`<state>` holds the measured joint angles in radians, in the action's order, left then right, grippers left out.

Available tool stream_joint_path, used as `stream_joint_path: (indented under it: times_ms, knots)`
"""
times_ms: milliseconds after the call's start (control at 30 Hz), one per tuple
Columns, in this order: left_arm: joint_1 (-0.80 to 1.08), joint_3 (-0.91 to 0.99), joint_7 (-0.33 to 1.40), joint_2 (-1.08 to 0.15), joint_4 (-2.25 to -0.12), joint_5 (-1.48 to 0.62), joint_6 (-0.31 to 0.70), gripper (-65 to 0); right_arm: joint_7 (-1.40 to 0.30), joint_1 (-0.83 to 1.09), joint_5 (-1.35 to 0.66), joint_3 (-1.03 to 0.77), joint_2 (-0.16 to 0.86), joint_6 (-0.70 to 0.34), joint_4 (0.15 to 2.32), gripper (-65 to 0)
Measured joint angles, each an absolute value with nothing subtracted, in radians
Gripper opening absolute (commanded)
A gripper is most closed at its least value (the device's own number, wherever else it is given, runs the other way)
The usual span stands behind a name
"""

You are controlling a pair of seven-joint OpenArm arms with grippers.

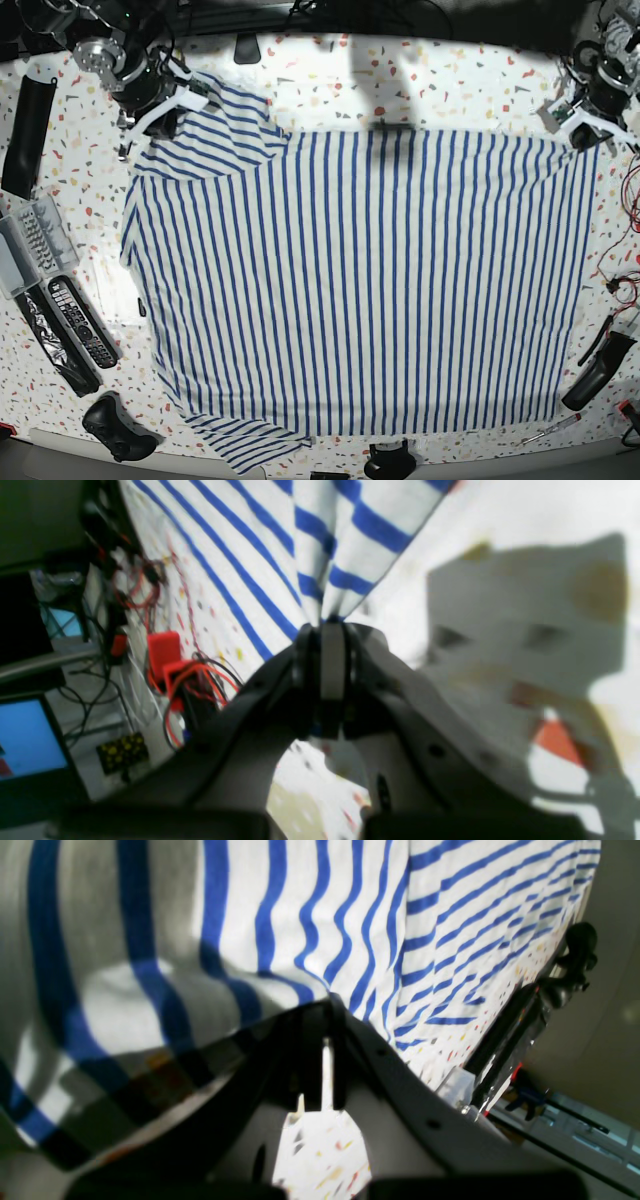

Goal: Layout the t-shirt on the table in an organized manner, then fold the t-shirt properly
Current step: 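Lift the shoulder corners with both grippers and pull the shirt taut, then lower the shoulder edge with both grippers and release it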

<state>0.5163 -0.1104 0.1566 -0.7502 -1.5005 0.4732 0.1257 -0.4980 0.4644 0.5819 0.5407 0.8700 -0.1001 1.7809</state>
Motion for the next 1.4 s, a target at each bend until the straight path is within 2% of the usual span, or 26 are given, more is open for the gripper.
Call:
stream_joint_path:
  times_ms: [167, 267, 533, 633, 700, 900, 1200, 1400]
  knots:
    - [0.591, -0.110, 0.232, -0.755, -1.591, 0.468, 0.031, -65.0, -0.518, 0.562, 0.633, 0.539, 0.922, -0.053, 1.793, -65.0]
    - [0.647, -0.110, 0.241, -0.777, -1.630, 0.467, 0.019, -65.0, -0.543, 0.636, 0.639, 0.516, 0.931, -0.044, 1.813, -65.0]
    - [0.829, -0.112, 0.245, -0.816, -1.710, 0.467, -0.109, -65.0, -0.545, 0.917, 0.627, 0.317, 0.928, -0.053, 1.925, -65.0]
    - [0.847, -0.112, 0.244, -0.818, -1.737, 0.467, -0.148, -65.0, -0.548, 0.998, 0.624, 0.237, 0.928, -0.059, 1.972, -65.0]
    - [0.838, -0.112, 0.243, -0.819, -1.748, 0.467, -0.161, -65.0, -0.545, 1.024, 0.616, 0.184, 0.928, -0.024, 1.993, -65.0]
    - [0.761, -0.112, 0.275, -0.815, -1.750, 0.440, -0.205, -65.0, -0.509, 0.998, 0.548, 0.059, 0.892, 0.001, 2.009, -65.0]
    - [0.593, -0.112, 0.320, -0.786, -1.750, 0.364, -0.206, -65.0, -0.492, 0.794, 0.466, 0.062, 0.811, 0.000, 1.994, -65.0]
    - [0.527, -0.112, 0.338, -0.720, -1.747, 0.305, -0.207, -65.0, -0.491, 0.693, 0.444, 0.063, 0.789, 0.000, 1.992, -65.0]
